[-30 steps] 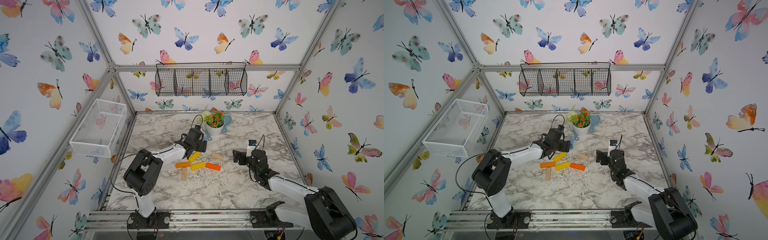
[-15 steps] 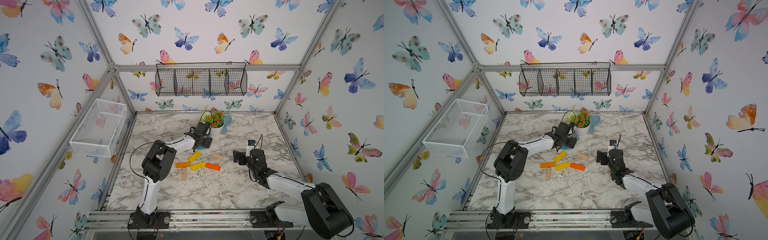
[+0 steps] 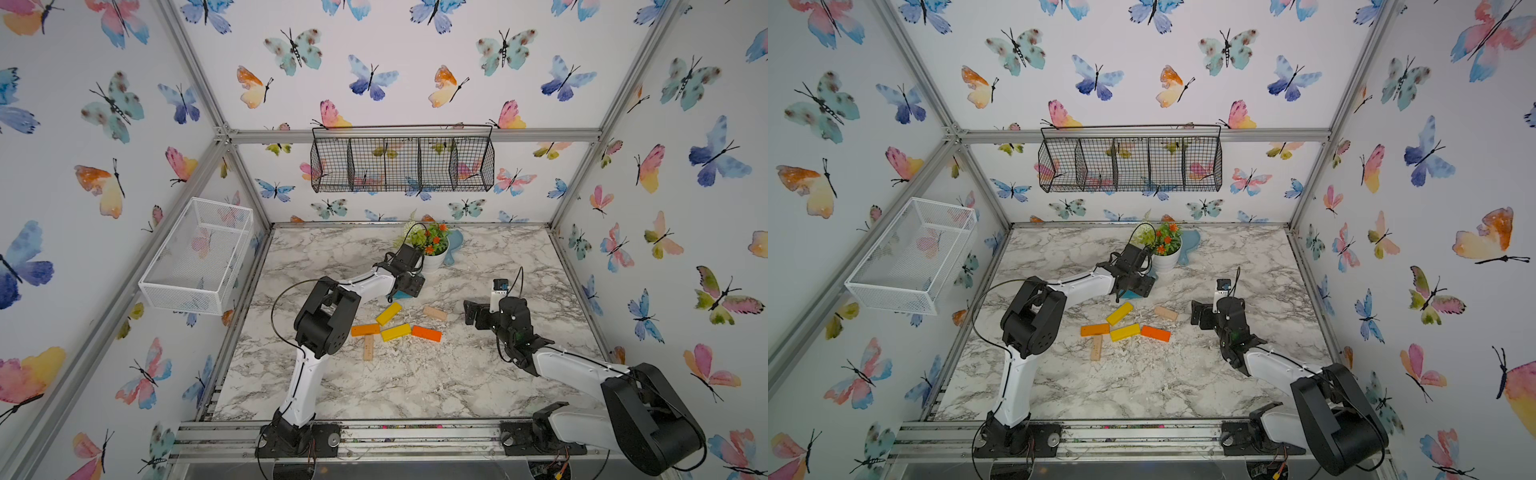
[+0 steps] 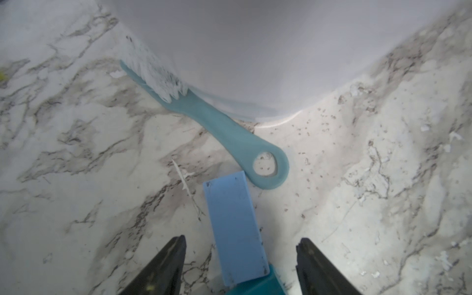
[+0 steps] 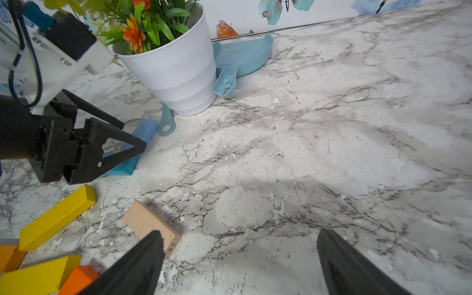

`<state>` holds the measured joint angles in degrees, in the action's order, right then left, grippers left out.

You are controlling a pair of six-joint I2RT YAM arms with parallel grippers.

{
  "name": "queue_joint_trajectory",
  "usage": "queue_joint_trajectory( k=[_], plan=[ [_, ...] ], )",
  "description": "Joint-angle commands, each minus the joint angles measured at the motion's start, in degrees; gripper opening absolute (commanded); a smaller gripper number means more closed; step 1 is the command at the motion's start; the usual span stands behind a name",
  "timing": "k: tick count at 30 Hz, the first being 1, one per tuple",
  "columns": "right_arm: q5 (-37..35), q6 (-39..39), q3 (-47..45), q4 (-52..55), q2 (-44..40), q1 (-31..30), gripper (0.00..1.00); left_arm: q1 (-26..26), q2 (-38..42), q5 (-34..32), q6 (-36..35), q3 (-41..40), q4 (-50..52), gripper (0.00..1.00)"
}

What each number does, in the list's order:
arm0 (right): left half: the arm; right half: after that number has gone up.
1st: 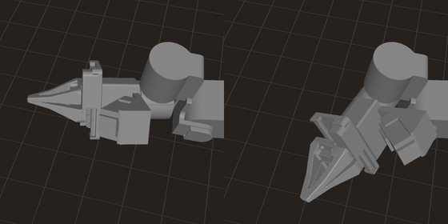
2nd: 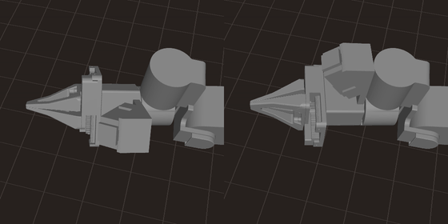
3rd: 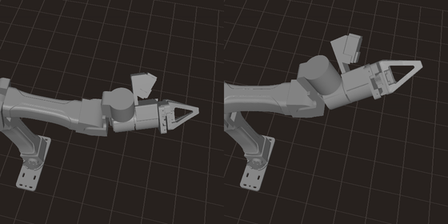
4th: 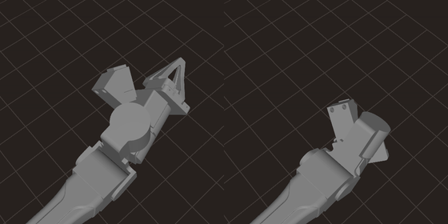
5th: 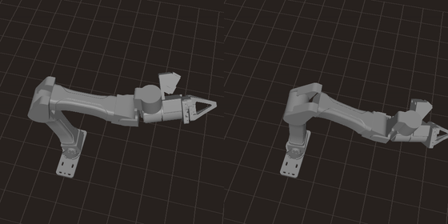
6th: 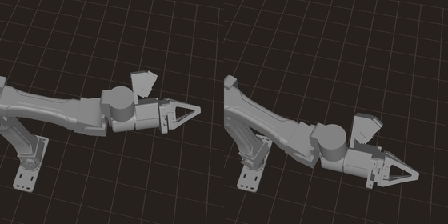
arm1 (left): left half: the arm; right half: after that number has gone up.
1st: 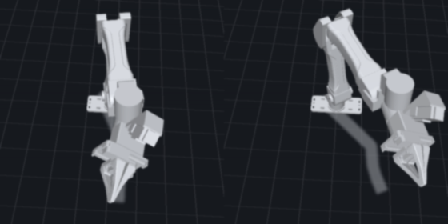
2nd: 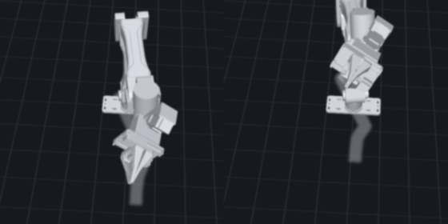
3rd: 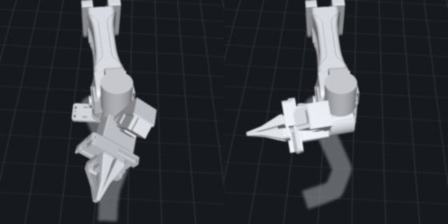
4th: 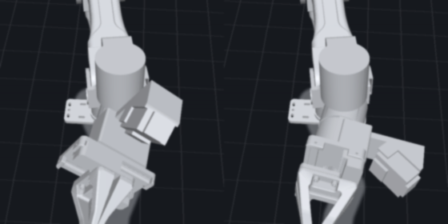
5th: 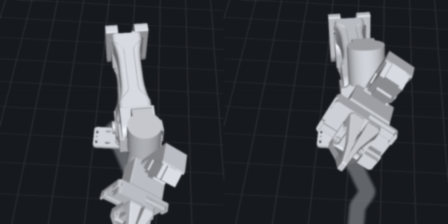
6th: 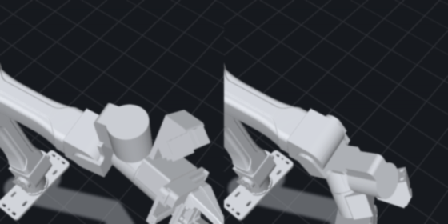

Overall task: Assemble a giraffe with building blocks
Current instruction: Pick up the building block from the center of the board.

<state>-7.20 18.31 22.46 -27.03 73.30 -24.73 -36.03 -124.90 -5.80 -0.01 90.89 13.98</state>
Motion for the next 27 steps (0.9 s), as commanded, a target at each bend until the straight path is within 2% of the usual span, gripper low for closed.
queue_joint_trajectory(
  k=[1, 13, 21, 27],
  plan=[
    [1.0, -0.9, 1.8, 0.3, 0.9, -0.3, 0.99, 0.6, -1.1, -1.3, -0.4, 0.1, -0.3, 0.72],
    [1.6, -1.1, 2.5, 0.7, 2.1, -0.2, 0.99, 1.0, -3.9, -0.4, 1.7, -0.5, -1.7, 0.59],
    [1.8, -1.2, 2.8, 0.9, 2.5, -0.3, 0.99, 1.0, -2.2, -0.2, 2.2, -3.4, -3.2, 0.39],
    [2.2, -1.3, 3.2, 1.5, 3.0, -0.2, 0.99, 1.1, 2.1, 0.6, 4.8, -8.9, -6.1, 0.23]
  ],
)
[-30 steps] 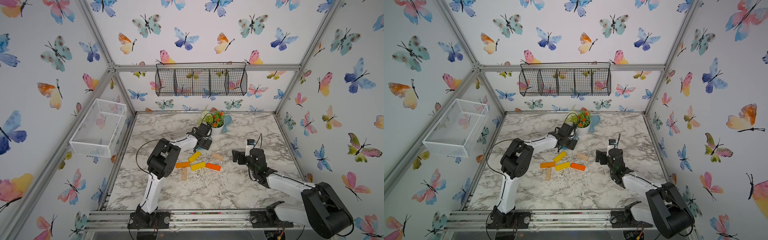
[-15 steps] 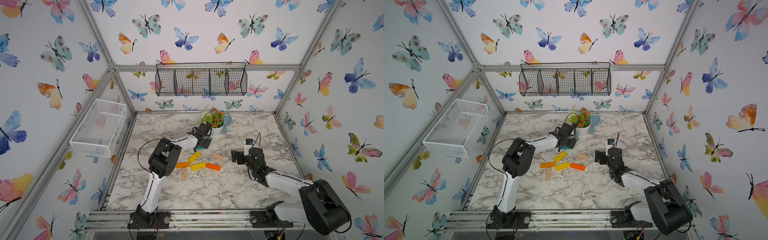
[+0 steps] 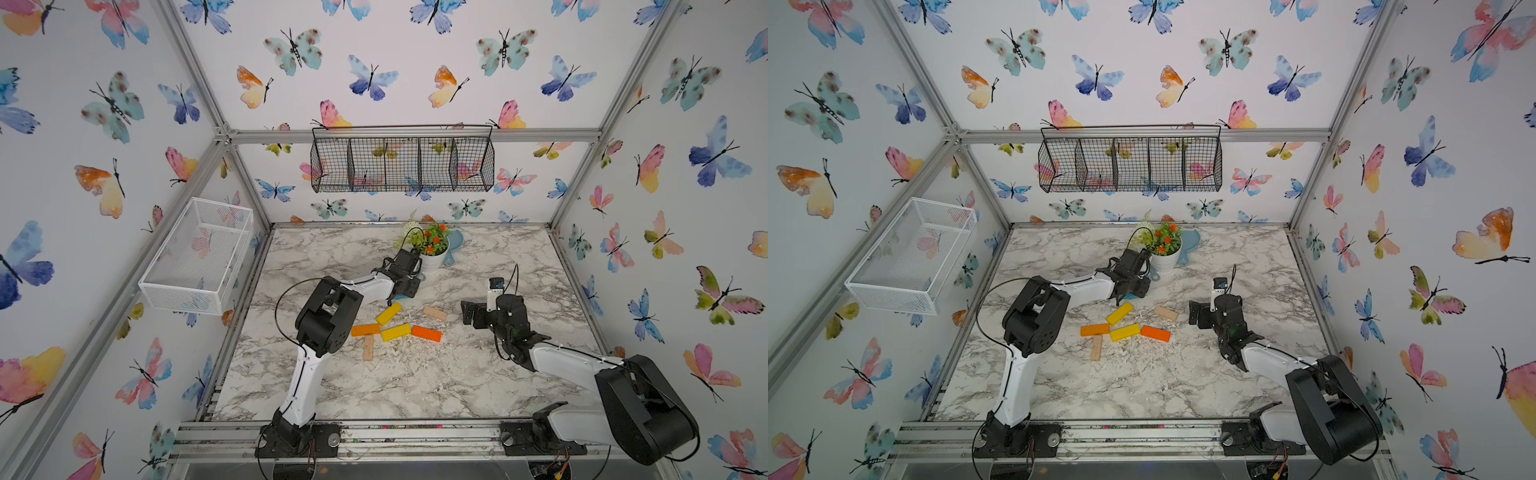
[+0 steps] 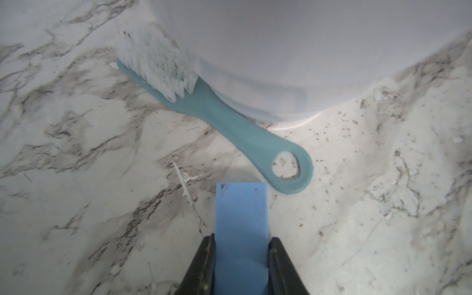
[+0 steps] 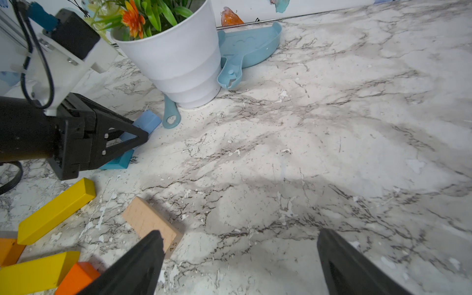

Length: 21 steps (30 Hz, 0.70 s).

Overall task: Assemble a giraffe with building blocks
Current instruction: Pick up the building block from the center of the board, then place the building block at the center of the board.

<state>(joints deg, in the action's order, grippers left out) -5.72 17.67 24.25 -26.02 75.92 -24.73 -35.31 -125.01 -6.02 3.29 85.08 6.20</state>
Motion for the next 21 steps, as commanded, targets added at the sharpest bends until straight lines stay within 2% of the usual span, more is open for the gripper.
queue_joint_trajectory(
  k=[1, 8, 11, 15, 19, 21],
  plan=[
    [0.6, -0.6, 1.3, 0.6, 0.2, -0.3, 0.99, 0.4, 3.0, 0.9, 2.0, -4.1, 1.2, 0.23],
    [0.7, -0.4, 0.1, -0.3, -1.1, -0.3, 0.99, 1.1, 9.1, -0.1, 5.9, -9.1, 0.0, 0.23],
    [0.6, -0.1, 0.2, -0.1, -0.6, -0.3, 0.99, 2.5, 12.0, -2.6, 10.7, -9.2, 1.9, 0.22],
    [-0.4, 0.2, 0.7, 0.9, 0.0, -0.3, 0.99, 7.5, 15.8, -0.6, 21.4, -9.5, 5.3, 0.18],
    [-0.5, 0.3, 0.0, 0.8, -1.0, -0.3, 0.99, 14.0, 20.6, 4.8, 32.3, -13.6, 3.4, 0.14],
    [-0.6, 0.4, -0.2, 0.8, -1.4, -0.3, 0.99, 16.6, 21.9, 5.0, 39.5, -15.1, 3.7, 0.13]
  ],
)
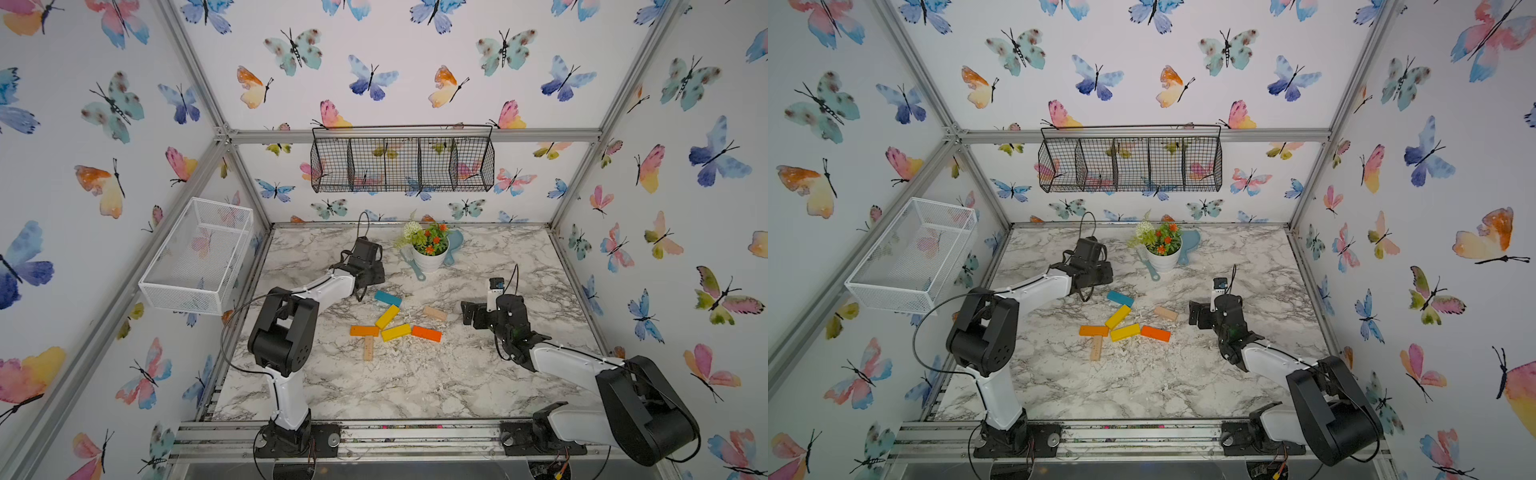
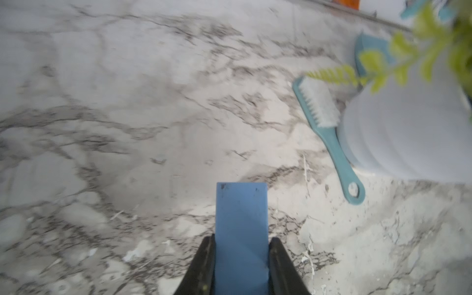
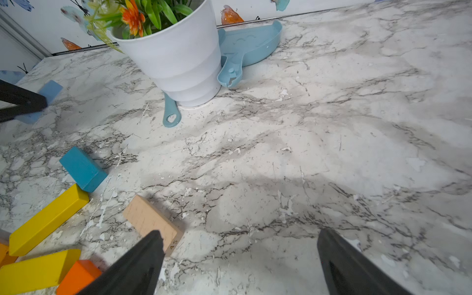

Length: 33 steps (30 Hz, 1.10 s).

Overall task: Assemble a giraffe with building blocks
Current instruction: Place the building block at the center of the board.

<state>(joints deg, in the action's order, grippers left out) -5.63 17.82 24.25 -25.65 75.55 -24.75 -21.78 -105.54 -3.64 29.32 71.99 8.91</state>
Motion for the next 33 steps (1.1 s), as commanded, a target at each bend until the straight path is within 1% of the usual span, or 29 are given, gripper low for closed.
queue_joint_trajectory(
  k=[1, 2, 3, 5, 9, 10, 15, 18, 20, 23, 25, 29, 31, 33],
  plan=[
    [-0.7, 0.3, -0.3, 0.3, -1.1, -0.3, 0.99, 4.2, 2.2, 2.1, 17.3, -1.6, 2.8, 0.13],
    [-0.5, 0.4, -0.3, 0.3, -1.2, -0.3, 0.99, 5.1, 1.6, 2.1, 20.3, -0.8, 4.6, 0.12],
    [-0.4, 0.4, -0.4, 0.3, -1.2, -0.3, 0.99, 5.8, 0.6, 2.9, 21.8, 0.6, 5.9, 0.1],
    [-0.4, 0.5, -0.4, 0.4, -1.0, -0.2, 0.99, 6.0, -2.0, 2.1, 24.0, 3.6, 8.7, 0.07],
    [-0.4, 0.8, -0.6, 0.5, -0.7, -0.2, 0.99, 5.8, -6.5, 0.6, 30.4, 7.9, 12.2, 0.05],
    [-0.4, 0.8, -0.6, 0.4, -0.4, -0.3, 0.99, 5.8, -6.9, 0.1, 32.0, 7.8, 12.3, 0.06],
    [-1.7, 0.9, 0.4, 0.5, 1.6, -0.3, 0.99, 5.4, -5.8, -4.3, 46.2, 4.4, 9.7, 0.05],
    [-0.5, 1.2, 0.8, 0.2, 2.3, -0.3, 0.99, 4.9, -6.3, -5.8, 54.1, 3.7, 8.9, 0.05],
    [-0.2, 1.3, 0.7, 0.0, 2.4, -0.2, 0.99, 4.4, -6.4, -6.8, 57.9, 3.0, 7.3, 0.05],
    [0.0, 1.5, 0.6, -0.1, 2.2, -0.3, 0.99, 3.2, -7.6, -10.1, 60.2, 5.0, 7.4, 0.05],
    [0.3, 1.4, 0.4, -0.7, 2.4, -0.3, 0.99, 2.9, -10.5, -10.7, 60.6, 7.9, 8.2, 0.05],
    [0.9, 1.5, 1.3, -1.0, 3.9, -0.3, 0.99, 3.2, -17.0, -10.1, 61.8, 17.4, 16.1, 0.04],
    [1.1, 1.5, 1.8, -0.9, 4.7, -0.3, 0.99, 3.1, -18.2, -10.4, 62.6, 19.0, 17.1, 0.03],
    [1.2, 1.7, 2.0, -0.7, 5.1, -0.3, 1.0, 2.9, -18.4, -10.9, 64.0, 18.6, 17.2, 0.03]
  ],
)
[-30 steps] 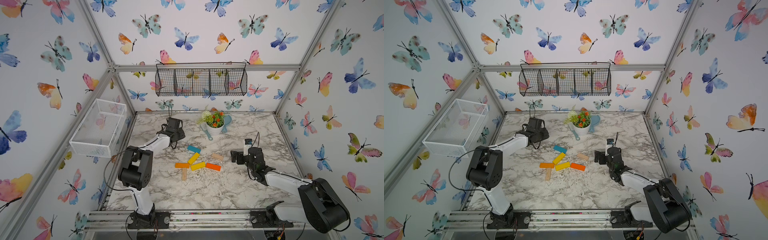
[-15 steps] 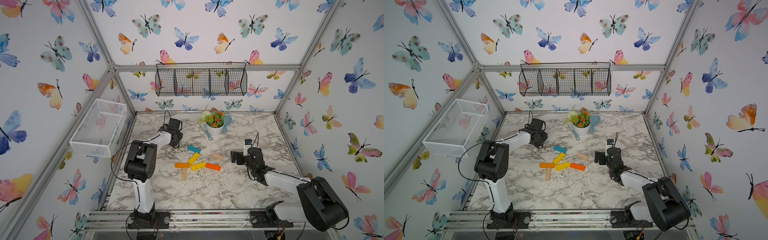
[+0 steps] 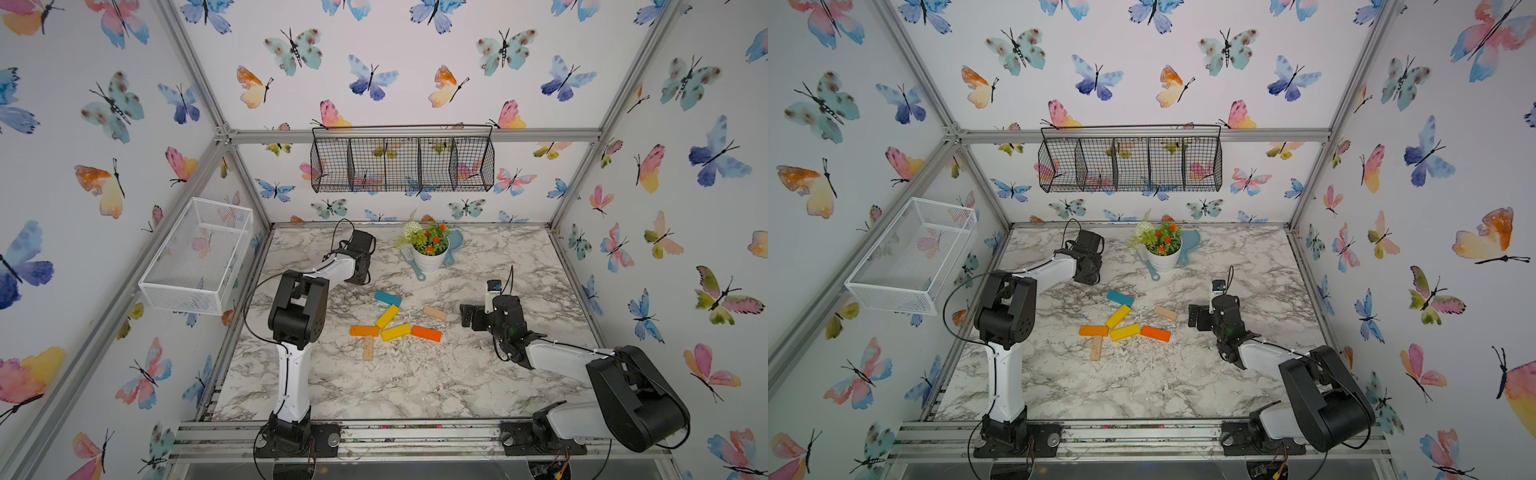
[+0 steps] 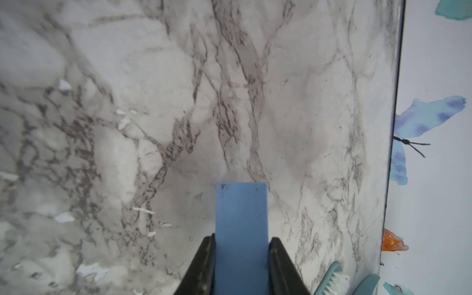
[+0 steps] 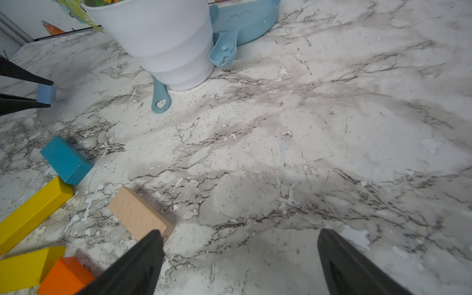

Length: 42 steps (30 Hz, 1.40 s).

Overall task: Assemble a giraffe with building blocks
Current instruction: Place the building block at the center of the board, then adjust the building block at the center of the board.

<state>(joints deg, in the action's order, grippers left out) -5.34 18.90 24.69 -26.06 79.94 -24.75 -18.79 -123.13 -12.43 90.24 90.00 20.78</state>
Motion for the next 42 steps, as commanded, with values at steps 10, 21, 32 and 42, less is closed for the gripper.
queue_joint_trajectory(
  k=[10, 21, 32, 42],
  plan=[
    [3.8, 1.3, 1.5, -1.6, 1.5, -0.3, 0.99, -1.2, -2.7, -4.1, 1.4, 1.3, 3.5, 0.19],
    [5.4, 1.0, 1.5, -1.4, 1.8, -0.3, 0.99, -1.2, 0.8, -0.7, -1.6, -5.9, -6.3, 0.69],
    [9.8, 0.1, 0.4, -2.6, -1.4, -0.6, 0.99, -1.0, 30.5, -1.0, -34.9, -24.0, -10.5, 0.8],
    [12.7, 10.7, 11.2, -1.1, -5.1, -13.1, 0.98, 0.3, 62.7, -6.2, -43.3, -58.9, -20.8, 0.88]
  ],
)
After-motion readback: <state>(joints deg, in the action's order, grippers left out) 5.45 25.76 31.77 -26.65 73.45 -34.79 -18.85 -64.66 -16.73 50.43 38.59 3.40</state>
